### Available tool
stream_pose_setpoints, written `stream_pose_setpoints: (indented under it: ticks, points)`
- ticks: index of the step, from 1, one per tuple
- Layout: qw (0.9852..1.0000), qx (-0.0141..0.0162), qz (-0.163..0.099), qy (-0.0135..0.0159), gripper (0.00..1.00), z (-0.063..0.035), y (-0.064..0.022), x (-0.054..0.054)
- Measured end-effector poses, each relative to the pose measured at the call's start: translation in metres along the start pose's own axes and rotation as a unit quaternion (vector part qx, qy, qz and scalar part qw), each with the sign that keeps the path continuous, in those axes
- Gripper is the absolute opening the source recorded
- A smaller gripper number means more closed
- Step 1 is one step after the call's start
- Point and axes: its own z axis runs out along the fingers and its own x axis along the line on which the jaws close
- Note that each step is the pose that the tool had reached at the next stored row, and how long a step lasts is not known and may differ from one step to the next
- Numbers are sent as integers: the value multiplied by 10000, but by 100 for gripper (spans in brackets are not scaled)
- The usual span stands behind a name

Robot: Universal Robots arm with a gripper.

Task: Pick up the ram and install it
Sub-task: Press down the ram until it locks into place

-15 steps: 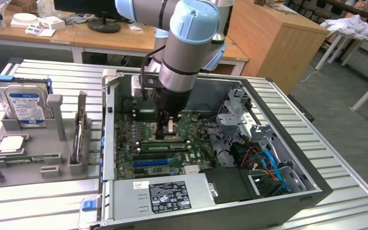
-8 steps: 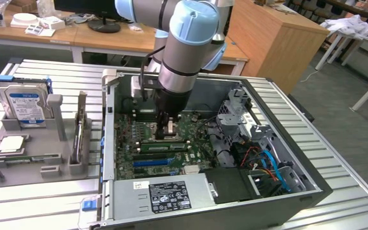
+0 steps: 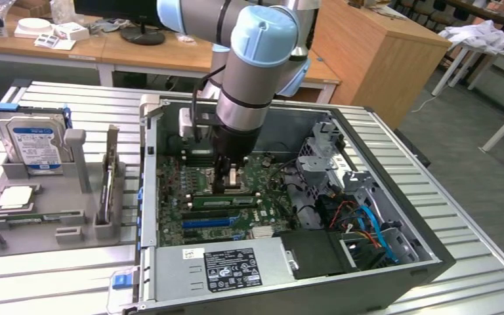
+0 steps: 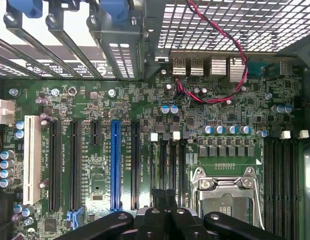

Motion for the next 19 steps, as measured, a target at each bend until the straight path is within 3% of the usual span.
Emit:
stream_pose_setpoints:
  ticks: [6,18,19]
  points:
    - [10000,23,-2,-1,11,11,38,2]
    - [10000,37,-3,0,11,43,44,6]
    - [10000,50,-3,-2,11,48,48,6]
